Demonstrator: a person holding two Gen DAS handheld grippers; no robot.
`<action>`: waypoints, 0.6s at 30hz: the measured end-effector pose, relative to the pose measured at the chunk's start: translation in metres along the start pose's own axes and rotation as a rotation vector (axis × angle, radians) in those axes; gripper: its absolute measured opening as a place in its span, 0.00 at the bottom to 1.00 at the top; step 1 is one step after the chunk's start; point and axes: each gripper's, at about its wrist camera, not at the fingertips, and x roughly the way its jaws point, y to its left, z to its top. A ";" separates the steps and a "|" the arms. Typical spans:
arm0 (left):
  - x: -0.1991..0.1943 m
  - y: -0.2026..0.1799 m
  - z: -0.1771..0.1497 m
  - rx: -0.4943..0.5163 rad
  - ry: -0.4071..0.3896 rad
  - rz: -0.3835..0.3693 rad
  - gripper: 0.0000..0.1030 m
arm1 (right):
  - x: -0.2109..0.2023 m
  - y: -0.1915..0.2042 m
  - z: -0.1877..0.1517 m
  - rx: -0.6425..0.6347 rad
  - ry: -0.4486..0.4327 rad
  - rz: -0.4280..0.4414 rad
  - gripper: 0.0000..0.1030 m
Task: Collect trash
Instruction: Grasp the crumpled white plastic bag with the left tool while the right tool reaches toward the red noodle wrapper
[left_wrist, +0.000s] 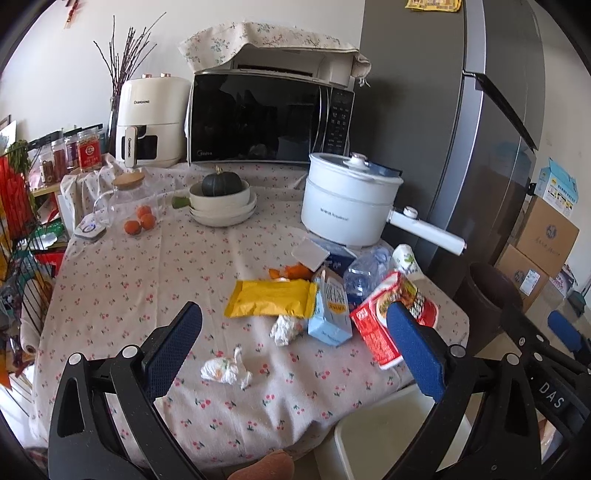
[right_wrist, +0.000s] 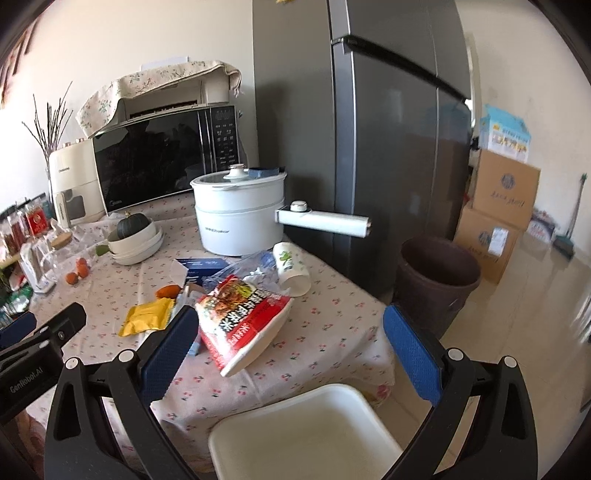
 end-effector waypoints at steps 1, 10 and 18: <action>0.000 0.002 0.005 -0.007 -0.002 -0.002 0.93 | 0.001 0.000 0.004 0.006 0.011 0.013 0.94; -0.009 0.020 0.067 -0.036 -0.050 0.001 0.93 | 0.002 -0.004 0.056 0.021 0.014 0.073 0.94; 0.064 0.042 0.055 0.011 0.236 -0.044 0.93 | 0.047 -0.026 0.044 0.090 0.113 0.125 0.94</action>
